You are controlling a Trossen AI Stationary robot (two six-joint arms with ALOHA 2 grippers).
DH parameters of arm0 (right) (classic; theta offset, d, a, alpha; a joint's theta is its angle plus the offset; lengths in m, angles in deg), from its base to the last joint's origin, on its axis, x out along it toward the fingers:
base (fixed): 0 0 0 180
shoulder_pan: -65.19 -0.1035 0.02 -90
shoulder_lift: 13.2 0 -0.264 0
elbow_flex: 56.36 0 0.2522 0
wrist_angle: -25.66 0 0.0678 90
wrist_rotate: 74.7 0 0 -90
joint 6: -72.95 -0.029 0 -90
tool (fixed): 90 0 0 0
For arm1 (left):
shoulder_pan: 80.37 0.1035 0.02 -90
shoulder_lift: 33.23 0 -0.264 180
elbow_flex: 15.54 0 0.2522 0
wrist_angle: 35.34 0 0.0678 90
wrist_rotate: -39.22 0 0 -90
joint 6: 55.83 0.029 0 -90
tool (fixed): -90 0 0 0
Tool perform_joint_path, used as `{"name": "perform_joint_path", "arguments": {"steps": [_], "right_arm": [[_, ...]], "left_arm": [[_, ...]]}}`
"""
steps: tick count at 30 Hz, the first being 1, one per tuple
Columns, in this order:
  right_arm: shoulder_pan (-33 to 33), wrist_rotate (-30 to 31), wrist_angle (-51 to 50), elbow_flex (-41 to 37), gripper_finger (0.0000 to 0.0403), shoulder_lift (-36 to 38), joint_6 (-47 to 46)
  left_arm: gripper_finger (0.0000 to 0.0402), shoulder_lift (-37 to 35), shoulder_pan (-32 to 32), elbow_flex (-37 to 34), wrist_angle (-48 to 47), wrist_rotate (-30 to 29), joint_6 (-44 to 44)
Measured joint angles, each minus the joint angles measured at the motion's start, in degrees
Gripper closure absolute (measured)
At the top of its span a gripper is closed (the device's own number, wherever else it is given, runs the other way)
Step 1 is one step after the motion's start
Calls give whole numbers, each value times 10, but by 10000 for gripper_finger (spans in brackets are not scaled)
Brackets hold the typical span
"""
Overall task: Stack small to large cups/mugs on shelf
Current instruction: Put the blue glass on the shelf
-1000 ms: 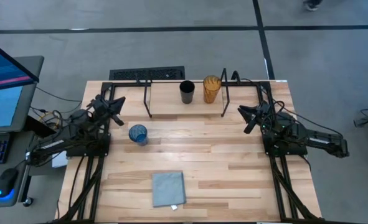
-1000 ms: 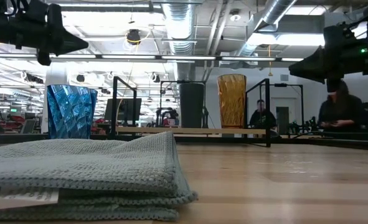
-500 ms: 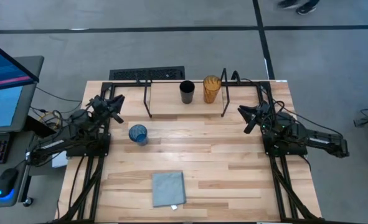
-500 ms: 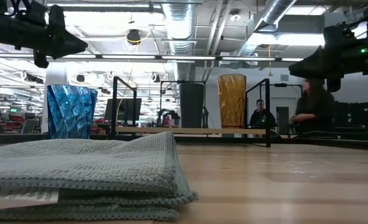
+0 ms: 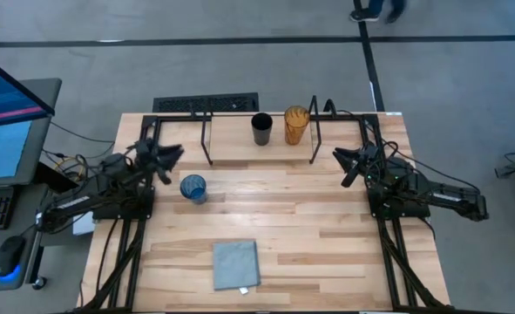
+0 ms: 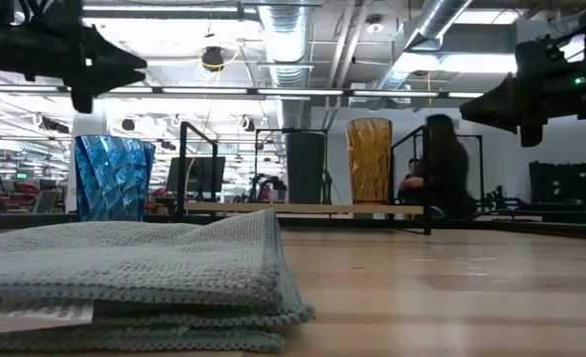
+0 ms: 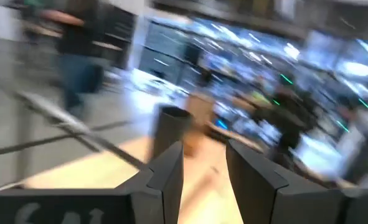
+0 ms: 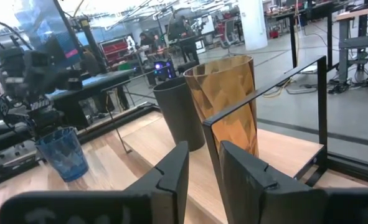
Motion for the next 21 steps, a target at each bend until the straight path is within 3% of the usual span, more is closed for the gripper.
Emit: {"name": "perform_joint_path", "arguments": {"steps": [4,12,15,21], "right_arm": [[0,13,0,0,290,0,0],[0,15,0,0,290,0,0],[0,15,0,0,290,0,0],[0,15,0,0,290,0,0]], "left_arm": [[290,29,0,6,-47,38,12],[290,142,0,124,-272,58,54],[290,189,0,154,-286,53,53],[290,283,0,197,-304,108,51]]}}
